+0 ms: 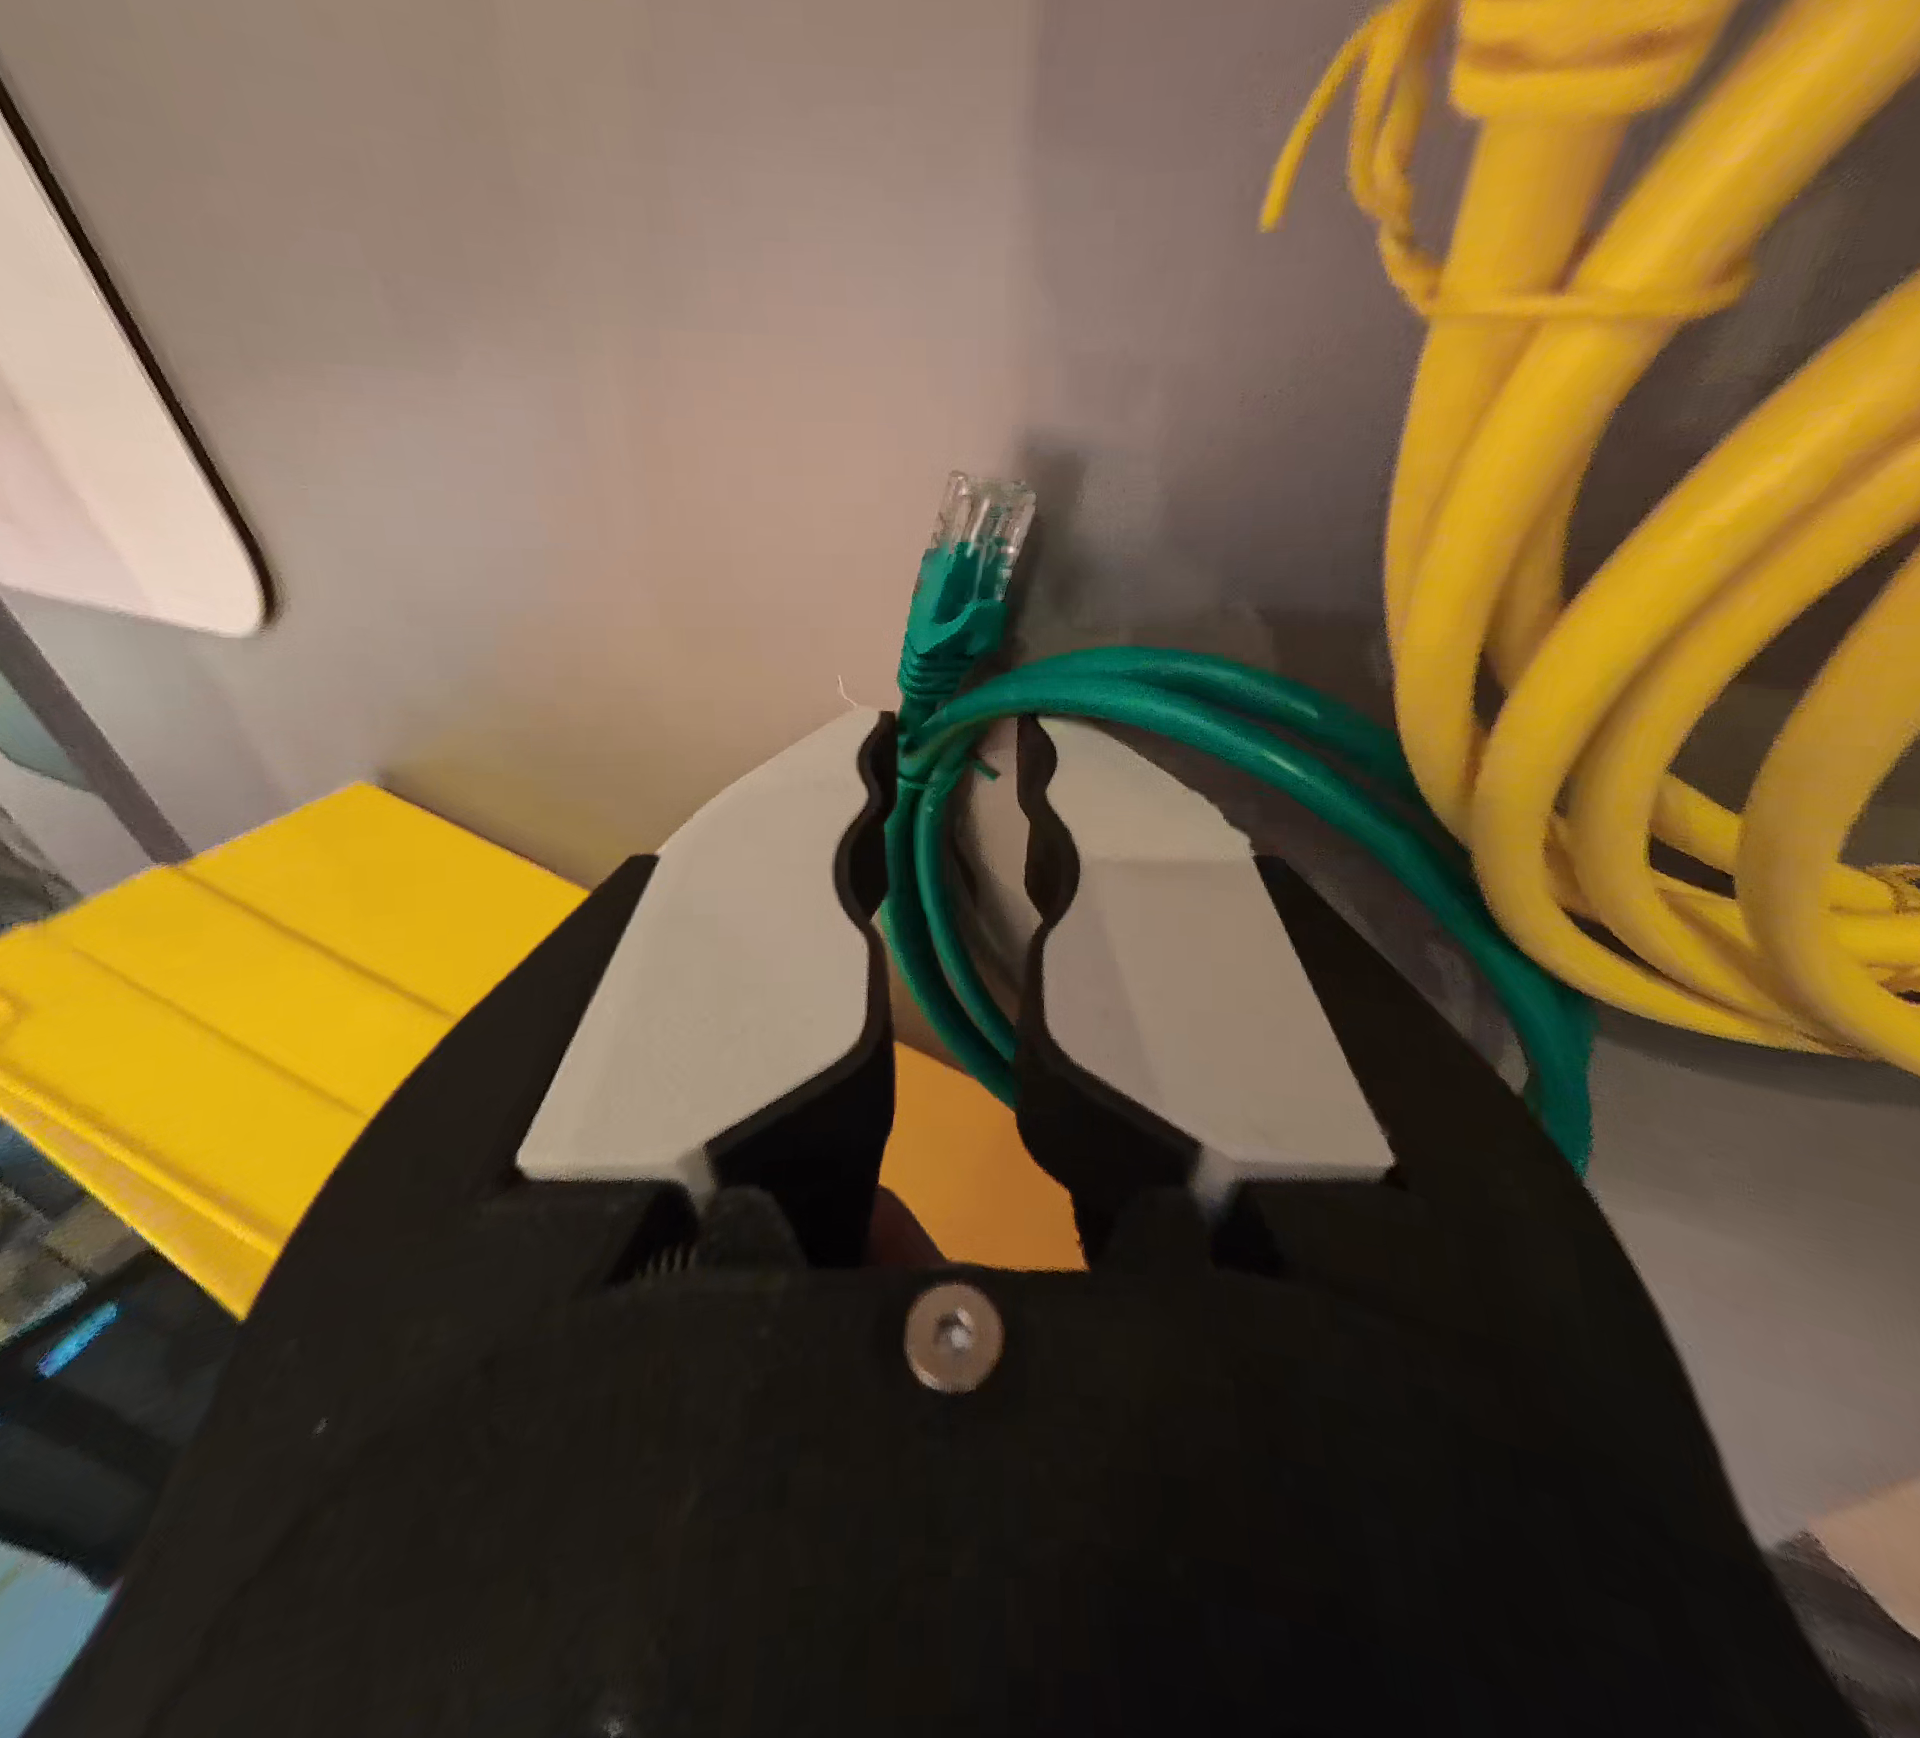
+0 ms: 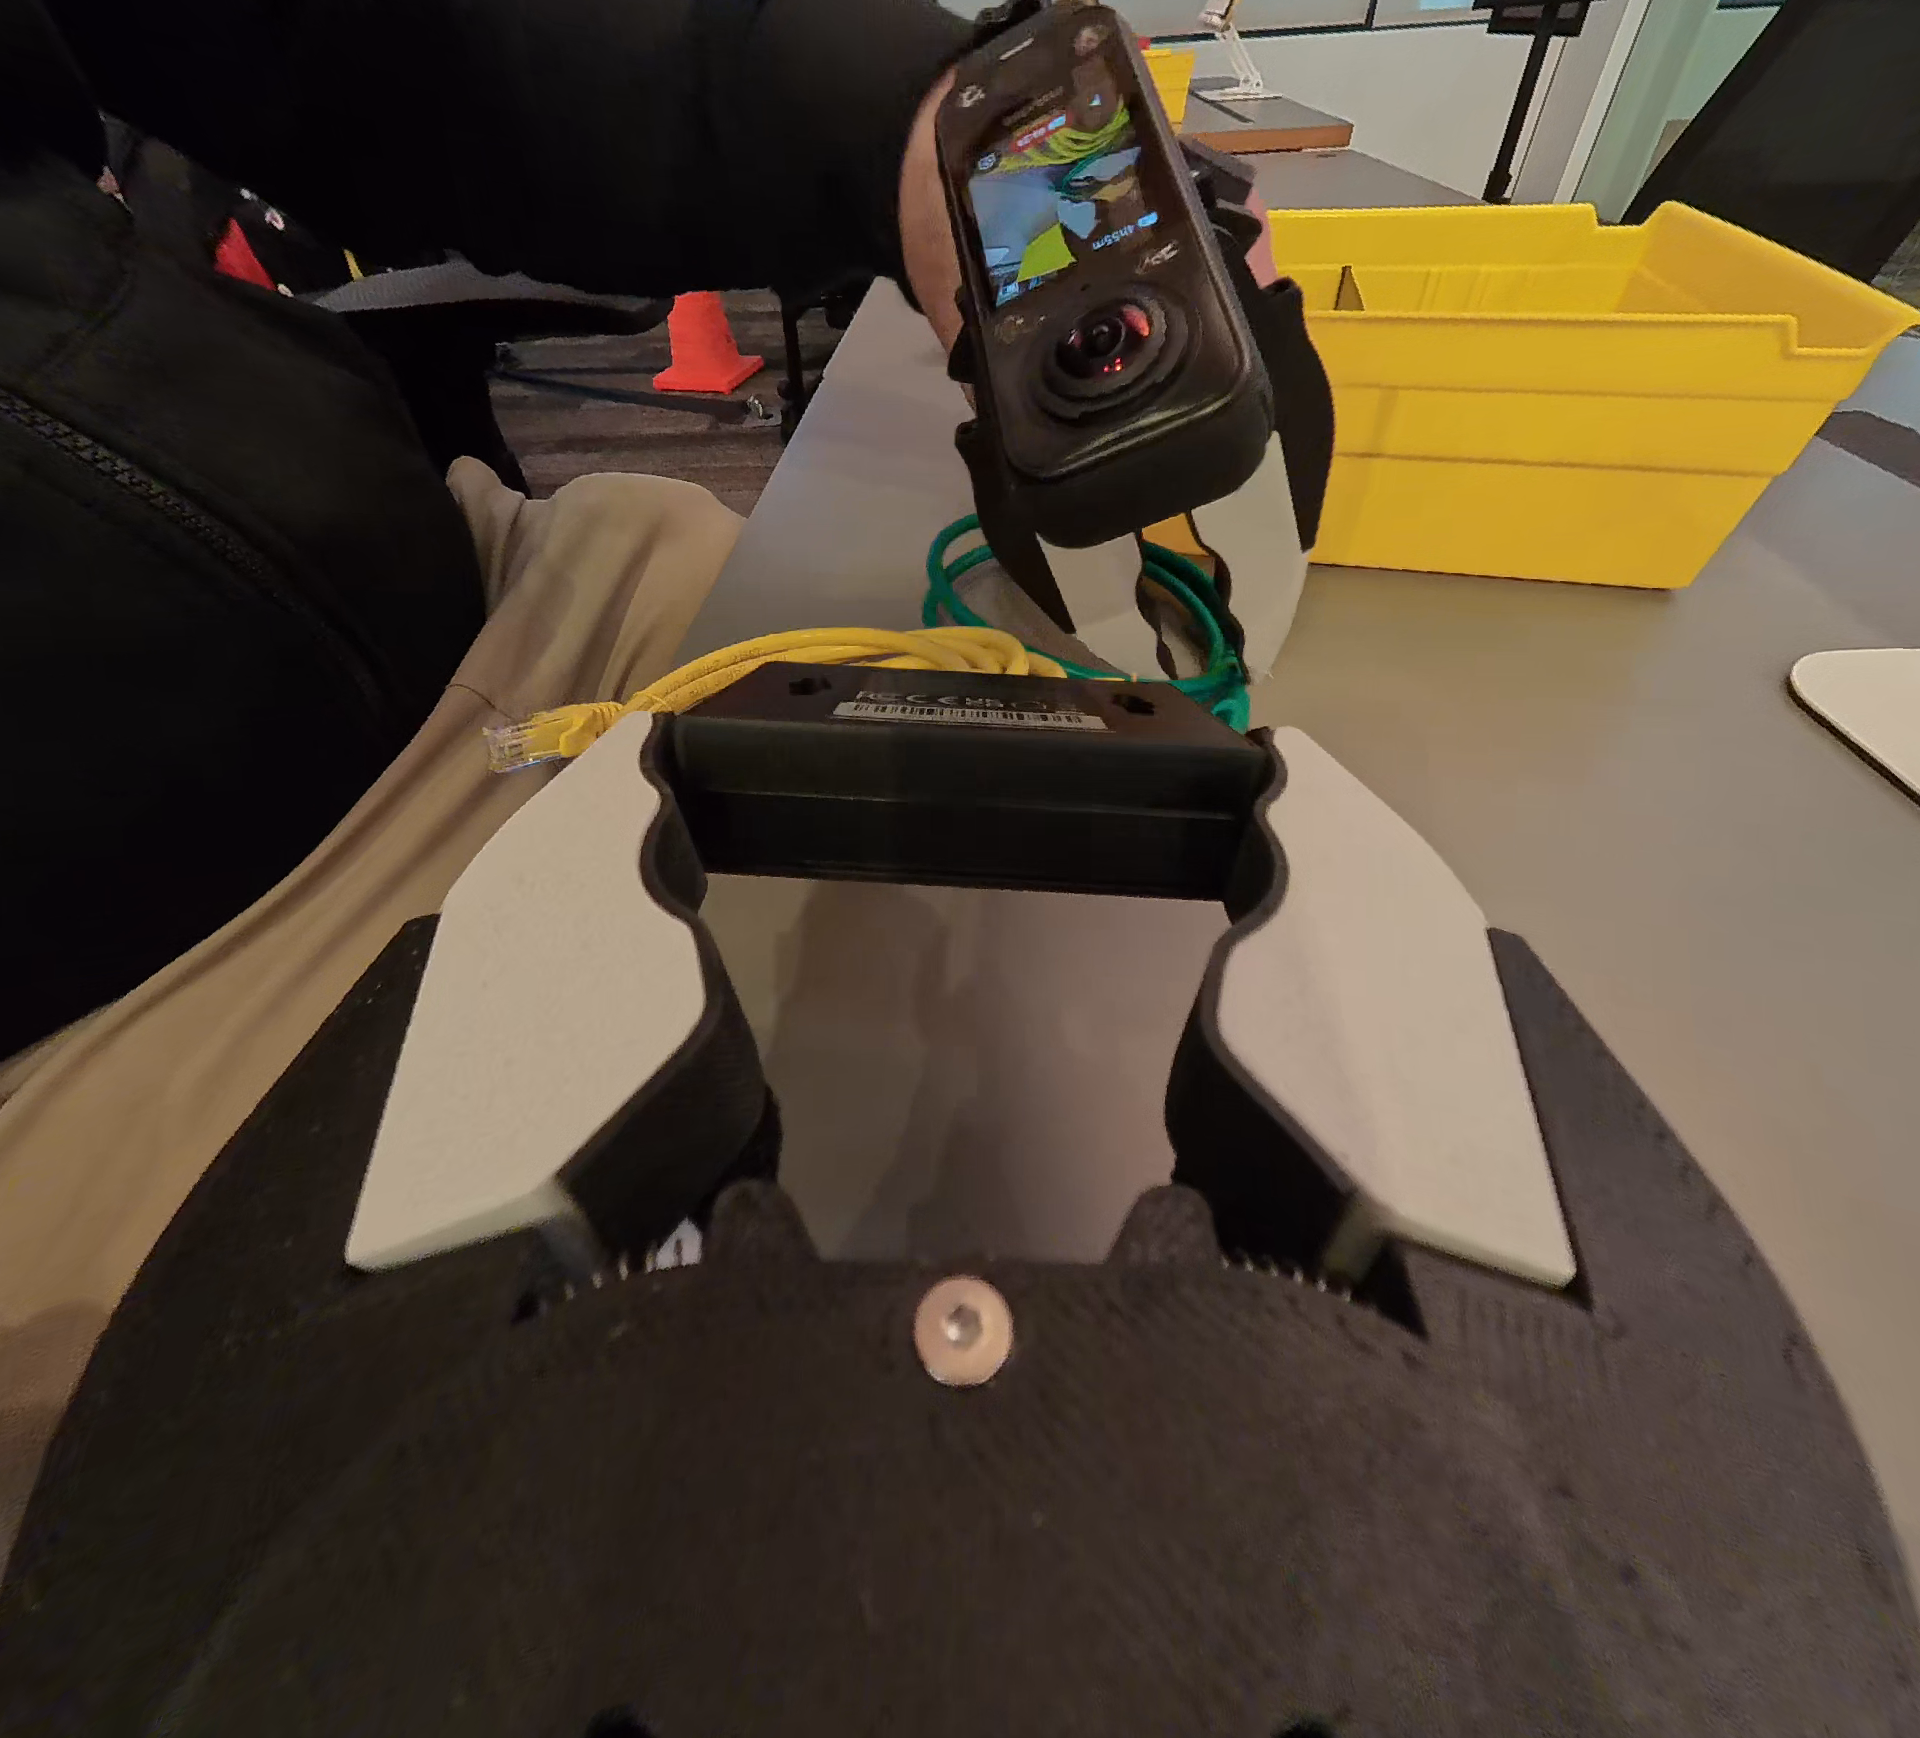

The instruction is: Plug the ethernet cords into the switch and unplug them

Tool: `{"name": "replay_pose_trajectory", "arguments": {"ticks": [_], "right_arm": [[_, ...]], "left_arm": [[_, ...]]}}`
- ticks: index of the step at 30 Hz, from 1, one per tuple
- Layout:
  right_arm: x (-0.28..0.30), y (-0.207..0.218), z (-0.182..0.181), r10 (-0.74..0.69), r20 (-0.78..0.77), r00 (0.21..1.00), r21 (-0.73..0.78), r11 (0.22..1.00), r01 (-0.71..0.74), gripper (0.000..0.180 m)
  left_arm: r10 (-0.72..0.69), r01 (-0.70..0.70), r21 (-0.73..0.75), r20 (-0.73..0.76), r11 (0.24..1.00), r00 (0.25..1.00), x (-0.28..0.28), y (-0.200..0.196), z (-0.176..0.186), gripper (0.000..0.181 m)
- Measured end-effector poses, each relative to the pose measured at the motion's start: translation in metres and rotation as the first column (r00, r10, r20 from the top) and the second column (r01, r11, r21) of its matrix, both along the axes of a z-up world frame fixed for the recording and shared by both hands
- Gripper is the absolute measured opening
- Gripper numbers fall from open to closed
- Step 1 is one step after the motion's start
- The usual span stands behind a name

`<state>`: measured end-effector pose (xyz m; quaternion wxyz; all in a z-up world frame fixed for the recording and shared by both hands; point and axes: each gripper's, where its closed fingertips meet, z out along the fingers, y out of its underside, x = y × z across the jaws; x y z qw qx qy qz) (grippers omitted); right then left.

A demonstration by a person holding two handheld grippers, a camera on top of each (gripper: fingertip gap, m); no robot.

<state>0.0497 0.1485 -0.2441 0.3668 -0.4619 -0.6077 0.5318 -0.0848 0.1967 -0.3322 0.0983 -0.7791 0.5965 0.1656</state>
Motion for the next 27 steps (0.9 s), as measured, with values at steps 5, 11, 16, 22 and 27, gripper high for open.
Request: {"name": "replay_pose_trajectory", "arguments": {"ticks": [5, 11, 16, 22, 27], "right_arm": [[0.0, -0.001, 0.0, 0.003, 0.002, 1.0, 0.0, 1.0, -0.003, 0.1], [0.0, -0.001, -0.001, 0.004, 0.004, 1.0, -0.001, 1.0, -0.004, 0.1], [0.0, 0.0, -0.001, 0.004, 0.005, 1.0, -0.001, 1.0, -0.004, 0.1], [-0.001, 0.0, -0.001, 0.004, 0.007, 1.0, -0.002, 1.0, -0.004, 0.1], [-0.001, 0.0, -0.001, 0.004, 0.007, 1.0, -0.004, 1.0, -0.004, 0.1]], "left_arm": [[-0.095, 0.094, -0.013, -0.052, 0.995, 0.994, 0.006, 0.008, 0.0, 0.016], [0.023, -0.012, -0.066, 0.161, 0.998, 0.987, 0.015, 0.012, 0.032, 0.027], [-0.002, 0.014, -0.064, 0.185, 0.998, 0.983, 0.022, 0.009, 0.026, 0.026], [-0.053, 0.059, -0.026, 0.201, 0.998, 0.978, 0.028, 0.009, 0.013, 0.019], [-0.034, 0.048, -0.058, 0.218, 0.997, 0.975, 0.027, 0.006, 0.003, 0.019]]}}
